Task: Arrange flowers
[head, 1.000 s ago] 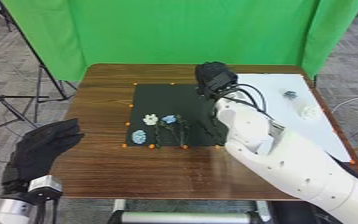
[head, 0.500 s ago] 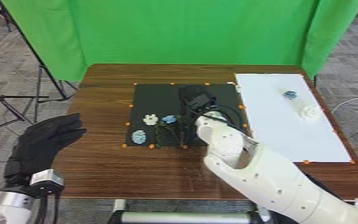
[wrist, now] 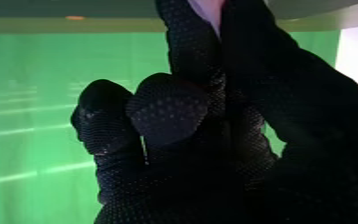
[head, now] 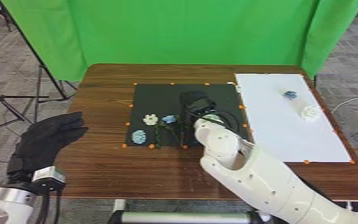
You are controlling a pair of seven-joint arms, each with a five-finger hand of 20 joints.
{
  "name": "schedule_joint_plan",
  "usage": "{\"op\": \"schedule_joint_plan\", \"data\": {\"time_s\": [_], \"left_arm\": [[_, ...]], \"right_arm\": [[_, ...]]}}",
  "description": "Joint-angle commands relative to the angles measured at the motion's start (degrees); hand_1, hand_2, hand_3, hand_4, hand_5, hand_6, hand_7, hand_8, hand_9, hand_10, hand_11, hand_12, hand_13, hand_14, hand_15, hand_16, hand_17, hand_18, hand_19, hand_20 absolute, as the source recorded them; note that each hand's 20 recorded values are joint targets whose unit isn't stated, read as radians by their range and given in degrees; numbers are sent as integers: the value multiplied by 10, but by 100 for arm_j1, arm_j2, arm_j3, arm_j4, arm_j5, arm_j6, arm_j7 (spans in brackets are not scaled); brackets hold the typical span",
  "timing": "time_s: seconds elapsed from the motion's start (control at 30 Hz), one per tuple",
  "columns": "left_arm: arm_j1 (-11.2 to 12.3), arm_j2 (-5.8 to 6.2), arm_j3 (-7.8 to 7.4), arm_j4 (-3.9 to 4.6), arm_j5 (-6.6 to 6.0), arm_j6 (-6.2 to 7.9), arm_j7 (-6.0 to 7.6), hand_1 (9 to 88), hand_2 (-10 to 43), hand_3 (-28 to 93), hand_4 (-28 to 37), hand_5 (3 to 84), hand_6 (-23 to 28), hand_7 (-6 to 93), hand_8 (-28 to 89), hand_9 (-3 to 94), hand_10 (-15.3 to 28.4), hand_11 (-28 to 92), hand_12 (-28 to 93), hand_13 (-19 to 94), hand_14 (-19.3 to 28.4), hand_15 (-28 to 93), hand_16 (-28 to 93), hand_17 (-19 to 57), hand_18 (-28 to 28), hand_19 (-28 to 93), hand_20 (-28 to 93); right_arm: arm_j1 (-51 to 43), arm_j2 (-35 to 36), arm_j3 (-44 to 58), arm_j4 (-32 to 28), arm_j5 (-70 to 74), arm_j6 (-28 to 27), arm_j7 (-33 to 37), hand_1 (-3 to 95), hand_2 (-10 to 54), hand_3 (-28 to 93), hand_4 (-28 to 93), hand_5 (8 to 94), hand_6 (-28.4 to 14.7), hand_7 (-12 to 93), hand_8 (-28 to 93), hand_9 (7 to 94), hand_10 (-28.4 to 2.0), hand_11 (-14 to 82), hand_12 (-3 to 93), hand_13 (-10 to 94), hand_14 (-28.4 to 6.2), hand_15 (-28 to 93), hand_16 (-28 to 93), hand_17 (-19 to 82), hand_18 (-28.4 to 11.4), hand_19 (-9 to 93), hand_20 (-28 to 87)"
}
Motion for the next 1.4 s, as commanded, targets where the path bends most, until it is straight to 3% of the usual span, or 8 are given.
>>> {"op": "schedule_joint_plan", "data": {"time_s": [0.03, 0.5, 0.63, 1.03, 1.13, 1.17, 1.4], "left_arm": [[20, -47, -7, 20, 20, -59, -33, 277, 39, 836, -156, 485, 133, 210, -115, 399, 219, 364, 80, 279, 284, 646, -155, -89, 242, 616, 98], [21, -118, -27, 20, 75, -99, -185, 279, 44, 830, -154, 485, 137, 194, -107, 398, 223, 346, 85, 276, 284, 637, -151, -91, 242, 613, 97], [-43, -170, -37, 32, 118, -128, -315, 280, 45, 827, -152, 485, 139, 184, -104, 396, 225, 336, 86, 275, 284, 634, -150, -91, 242, 613, 98], [63, -162, -10, -2, 79, -70, -204, 280, 52, 818, -147, 484, 145, 154, -89, 392, 227, 306, 97, 269, 284, 617, -143, -94, 243, 608, 104], [138, -166, -33, -19, 56, -38, -138, 281, 53, 816, -147, 485, 145, 152, -87, 391, 227, 304, 100, 270, 284, 616, -141, -93, 243, 607, 107], [126, -192, -41, -26, 73, -51, -199, 280, 53, 816, -146, 485, 145, 152, -86, 391, 228, 302, 100, 270, 284, 615, -140, -93, 243, 606, 108], [384, -243, -171, -96, 41, 8, -108, 281, 55, 810, -144, 483, 146, 143, -83, 390, 229, 290, 106, 269, 284, 611, -138, -93, 242, 602, 113]], "right_arm": [[71, -70, -41, 15, 33, 22, 21, 500, -95, 781, -283, 804, -15, 251, 73, 881, -92, 233, 333, 817, -42, 722, 229, 583, -157, 932, 361], [-4, -146, 12, -97, 5, -244, 88, 463, -95, 778, -283, 766, -28, 251, 58, 840, -111, 283, 290, 802, -49, 724, 228, 579, -155, 932, 353], [-55, -122, 40, -162, 16, -356, 120, 446, -95, 771, -283, 756, -31, 251, 53, 823, -117, 310, 261, 795, -53, 728, 227, 575, -157, 932, 355], [125, -67, -36, -214, -138, -542, 169, 357, -58, 792, -267, 713, -33, 234, -51, 772, -139, 349, 207, 770, -73, 740, 218, 560, -167, 932, 348], [190, -17, -97, -254, -187, -540, 221, 346, -51, 793, -255, 709, -32, 238, -107, 768, -141, 350, 204, 767, -76, 743, 215, 558, -169, 932, 348], [215, 29, -154, -281, -236, -490, 309, 340, -49, 791, -254, 706, -33, 239, -115, 765, -143, 348, 203, 766, -77, 743, 215, 558, -169, 932, 348], [567, 420, -376, -579, -432, -294, 407, 325, -34, 780, -247, 702, -42, 229, -120, 763, -150, 341, 200, 765, -83, 746, 210, 560, -176, 932, 351]]}}
